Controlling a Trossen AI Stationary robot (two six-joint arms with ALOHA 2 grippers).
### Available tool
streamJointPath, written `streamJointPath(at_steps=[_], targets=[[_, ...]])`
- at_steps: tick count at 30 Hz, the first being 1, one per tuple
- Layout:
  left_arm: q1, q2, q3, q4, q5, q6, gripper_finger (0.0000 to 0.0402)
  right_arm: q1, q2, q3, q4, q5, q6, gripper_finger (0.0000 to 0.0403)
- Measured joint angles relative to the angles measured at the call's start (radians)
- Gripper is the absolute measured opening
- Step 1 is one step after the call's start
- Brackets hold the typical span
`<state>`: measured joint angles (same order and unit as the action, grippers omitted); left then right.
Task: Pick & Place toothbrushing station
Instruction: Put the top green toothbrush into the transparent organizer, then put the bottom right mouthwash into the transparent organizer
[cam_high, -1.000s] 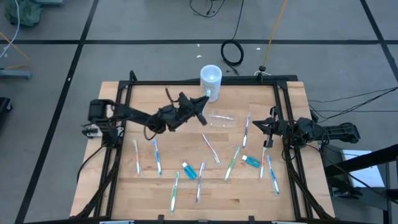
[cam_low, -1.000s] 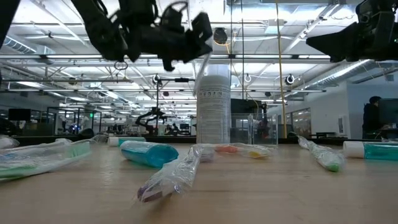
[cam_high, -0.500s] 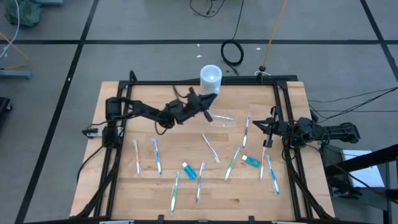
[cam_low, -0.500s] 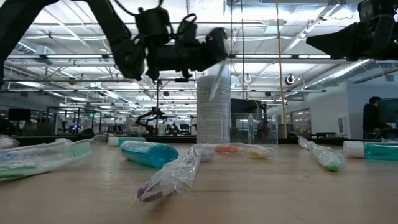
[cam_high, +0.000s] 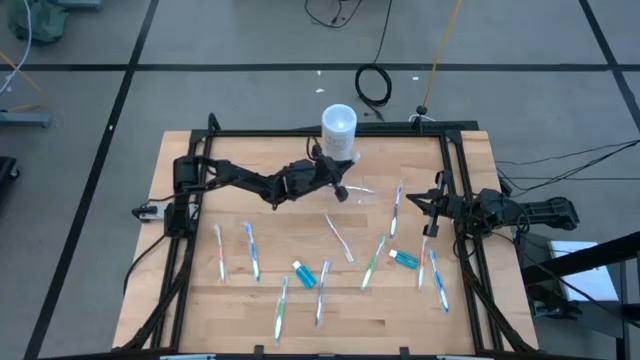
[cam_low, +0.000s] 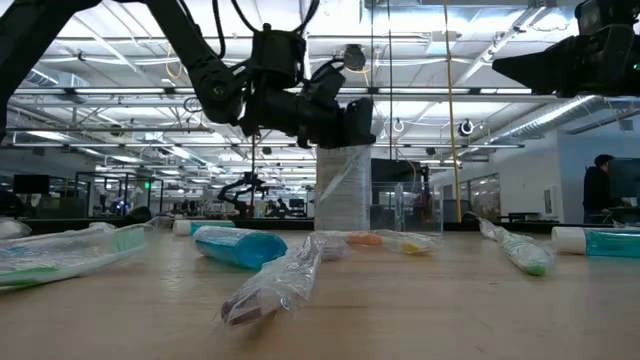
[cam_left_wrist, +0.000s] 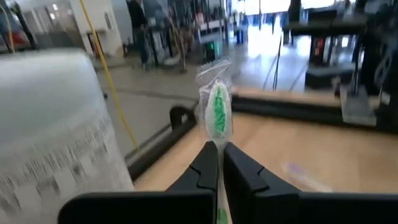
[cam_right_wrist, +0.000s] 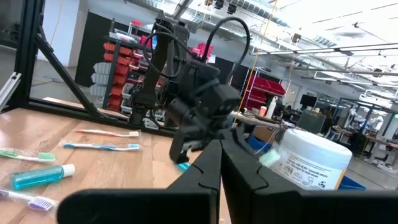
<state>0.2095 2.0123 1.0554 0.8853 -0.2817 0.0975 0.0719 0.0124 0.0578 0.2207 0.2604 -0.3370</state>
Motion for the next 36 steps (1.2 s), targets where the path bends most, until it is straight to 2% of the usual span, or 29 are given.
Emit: streamJointPath(at_steps=[6,16,22,27,36], targets=[[0.0,0.001,0.0,-0.129,-0.044,-0.001,0.0037,0.0,0.0,0.0,0.0,0.0,0.01,0.0004],[-0.002,-0.005,0.0,-0.113,-0.07,-0.058,0.0087,0.0,0.0,0.0,0.0,0.0,0.035,0.0004],[-0.016,-0.035,0.0,-0.182,-0.19,-0.014,0.0131,0.0,0.0,0.0,-0.001,0.0,0.037,0.0004],[-0.043,-0.174,0.0,-0.527,-0.295,-0.051,0.0163,0.0,0.0,0.0,-0.008,0.0,0.037,0.0004],[-0.087,-0.498,0.0,-1.16,-0.3,-0.219,0.017,0.0,0.0,0.0,-0.014,0.0,0.037,0.0004]])
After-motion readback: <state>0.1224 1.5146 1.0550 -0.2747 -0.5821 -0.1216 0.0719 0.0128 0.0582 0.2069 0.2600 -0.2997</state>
